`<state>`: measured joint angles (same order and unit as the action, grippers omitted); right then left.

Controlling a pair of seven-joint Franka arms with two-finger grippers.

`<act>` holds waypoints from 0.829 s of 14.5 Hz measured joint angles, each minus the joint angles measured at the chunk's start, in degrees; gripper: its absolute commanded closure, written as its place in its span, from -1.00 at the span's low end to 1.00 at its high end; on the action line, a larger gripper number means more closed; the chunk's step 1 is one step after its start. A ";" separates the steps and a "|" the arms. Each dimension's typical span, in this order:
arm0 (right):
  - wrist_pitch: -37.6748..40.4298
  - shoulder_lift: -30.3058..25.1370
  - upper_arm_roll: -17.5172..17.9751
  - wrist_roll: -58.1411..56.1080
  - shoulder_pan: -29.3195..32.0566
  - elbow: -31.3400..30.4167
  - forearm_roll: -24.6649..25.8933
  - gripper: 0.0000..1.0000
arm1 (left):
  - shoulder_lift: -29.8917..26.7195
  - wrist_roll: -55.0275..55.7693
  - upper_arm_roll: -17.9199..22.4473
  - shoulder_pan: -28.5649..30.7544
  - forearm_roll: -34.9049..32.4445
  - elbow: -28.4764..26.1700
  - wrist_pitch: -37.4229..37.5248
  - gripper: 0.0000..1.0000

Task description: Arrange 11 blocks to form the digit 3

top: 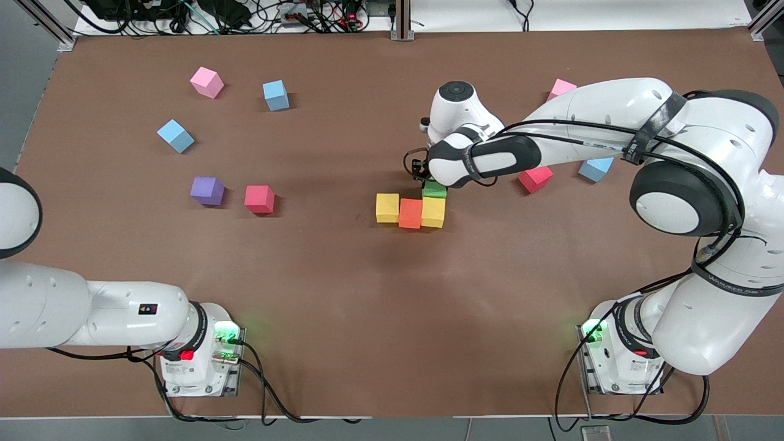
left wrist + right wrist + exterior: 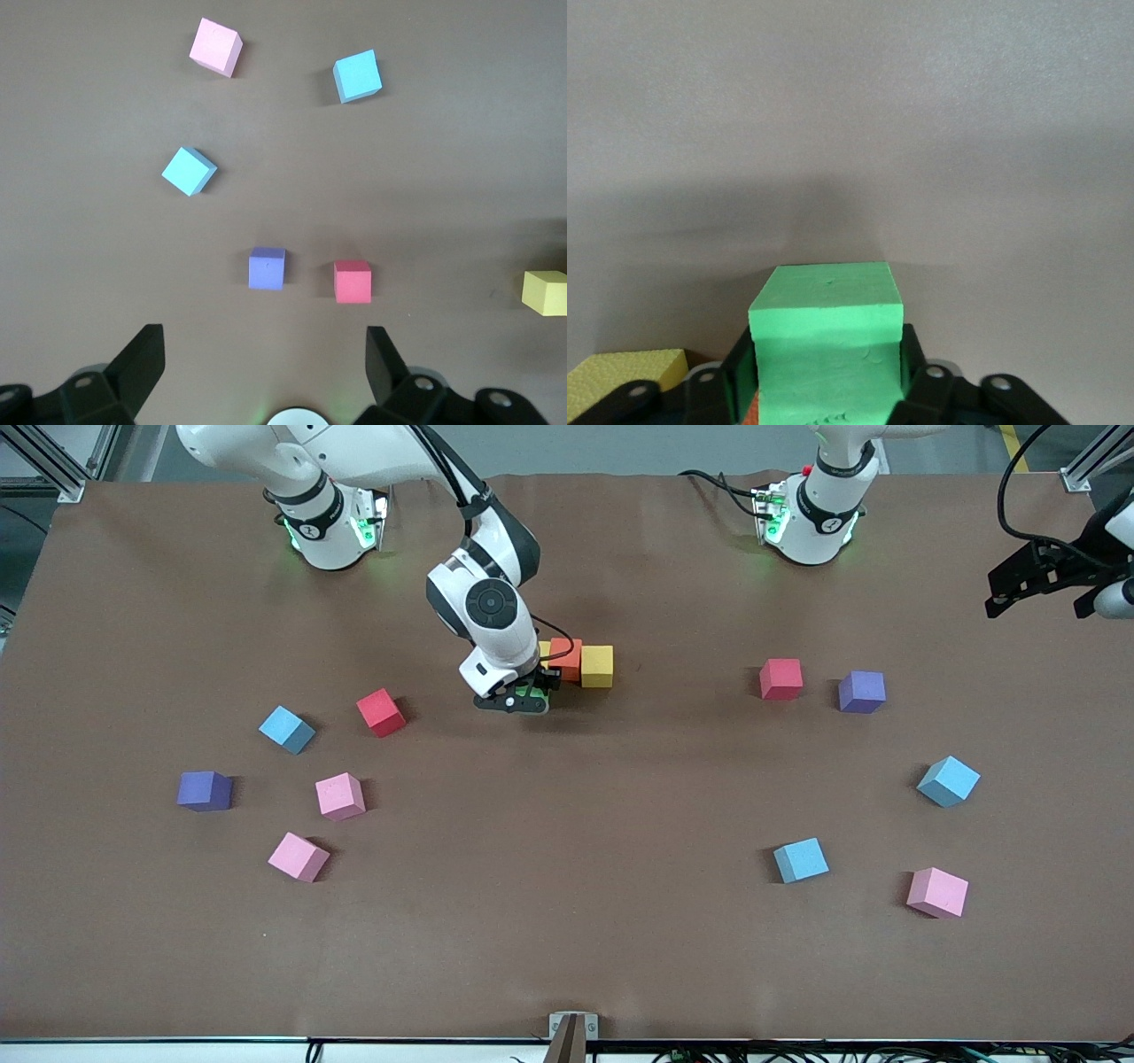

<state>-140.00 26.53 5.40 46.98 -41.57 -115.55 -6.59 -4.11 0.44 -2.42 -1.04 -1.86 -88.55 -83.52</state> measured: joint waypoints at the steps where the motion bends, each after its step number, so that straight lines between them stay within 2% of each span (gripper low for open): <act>1: 0.04 0.00 0.00 0.00 0.00 0.00 0.00 -1.00 | 0.40 0.00 -0.05 -0.09 0.00 0.00 -0.67 -1.00; 4: 1.74 -0.29 -0.09 0.00 0.00 0.60 0.00 -1.00 | 1.09 0.00 -0.05 -0.38 0.00 0.00 -1.88 -1.00; 7: 9.02 -2.29 -1.34 0.11 0.26 4.68 0.00 -1.00 | 1.52 0.00 -0.05 -0.40 0.00 -0.01 -1.95 -1.00; 10: 17.13 -5.22 -4.94 0.20 2.85 10.59 0.00 -1.00 | 1.62 0.00 -0.08 -0.46 0.00 -0.01 -1.95 -1.00; 12: 19.08 -6.36 -8.02 -0.52 5.87 11.90 0.03 -1.00 | 1.63 0.00 -0.13 -0.63 0.00 -0.01 -1.95 -1.00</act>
<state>-120.92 20.17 -2.61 46.46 -35.69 -103.65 -6.56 -2.48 0.44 -2.55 -1.66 -1.85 -88.56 -85.48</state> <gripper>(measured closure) 0.000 0.000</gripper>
